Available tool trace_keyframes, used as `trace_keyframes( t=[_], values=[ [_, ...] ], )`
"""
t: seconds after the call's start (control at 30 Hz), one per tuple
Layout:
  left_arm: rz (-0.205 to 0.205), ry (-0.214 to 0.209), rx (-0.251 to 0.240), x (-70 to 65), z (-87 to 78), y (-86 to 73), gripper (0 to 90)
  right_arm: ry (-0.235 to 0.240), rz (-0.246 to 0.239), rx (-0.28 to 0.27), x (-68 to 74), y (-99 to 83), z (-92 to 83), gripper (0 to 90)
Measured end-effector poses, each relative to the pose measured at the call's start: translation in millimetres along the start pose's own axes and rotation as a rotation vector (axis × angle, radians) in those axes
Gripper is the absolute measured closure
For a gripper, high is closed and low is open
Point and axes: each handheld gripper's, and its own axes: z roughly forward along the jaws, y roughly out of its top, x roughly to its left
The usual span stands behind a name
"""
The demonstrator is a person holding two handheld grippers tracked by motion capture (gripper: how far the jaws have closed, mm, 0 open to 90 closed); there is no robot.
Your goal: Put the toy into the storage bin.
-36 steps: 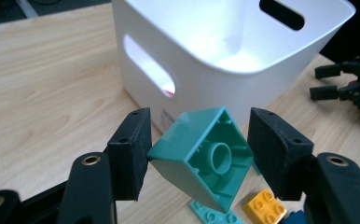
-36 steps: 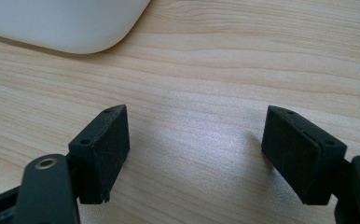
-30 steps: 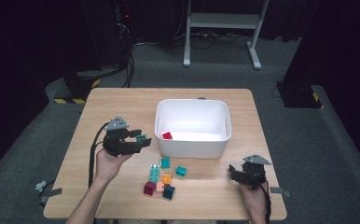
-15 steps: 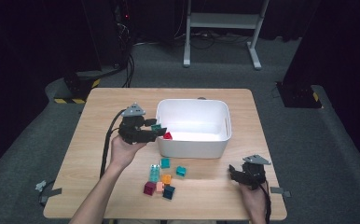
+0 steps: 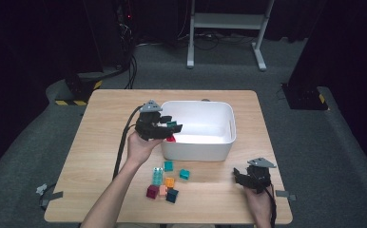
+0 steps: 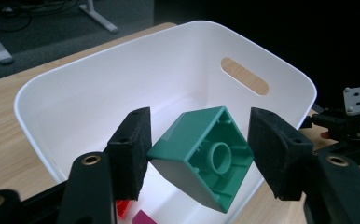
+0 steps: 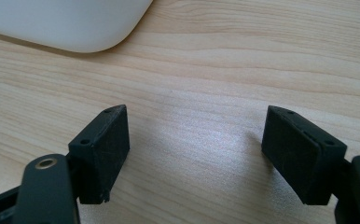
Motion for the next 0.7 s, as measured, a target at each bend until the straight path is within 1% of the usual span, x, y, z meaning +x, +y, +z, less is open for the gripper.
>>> trace_keyframes(
  t=[0.1,0.23,0.33,0.43,0.5,0.6,0.67,0.7],
  values=[
    [0.002,0.011,0.010,-0.6,6.0,-0.2,40.7,-0.001,0.000,0.001,0.0,0.0,-0.1,23.0],
    [0.003,0.014,0.014,-2.4,15.3,-0.6,40.7,0.000,0.000,0.002,0.0,0.1,-0.1,23.0],
    [-0.008,0.018,0.026,-2.8,25.0,-2.0,40.6,0.002,-0.002,0.001,0.1,0.0,-0.1,23.1],
    [-0.007,0.038,0.039,-3.4,31.9,-3.5,40.4,0.005,-0.004,0.000,0.3,0.0,0.0,23.0],
    [0.001,0.054,0.043,-4.8,34.6,-4.2,40.3,0.005,-0.003,0.000,0.4,-0.2,-0.2,23.0],
    [0.004,0.059,0.032,-4.7,34.8,-5.3,39.5,0.006,-0.003,0.000,0.4,-0.2,-0.2,23.0],
    [0.001,0.058,0.033,-4.0,34.6,-5.3,38.8,0.006,-0.003,0.001,0.4,-0.2,-0.2,23.0],
    [-0.001,0.054,0.029,-3.2,33.8,-5.3,37.1,0.006,-0.003,0.000,0.4,-0.2,-0.2,23.0]
  ],
)
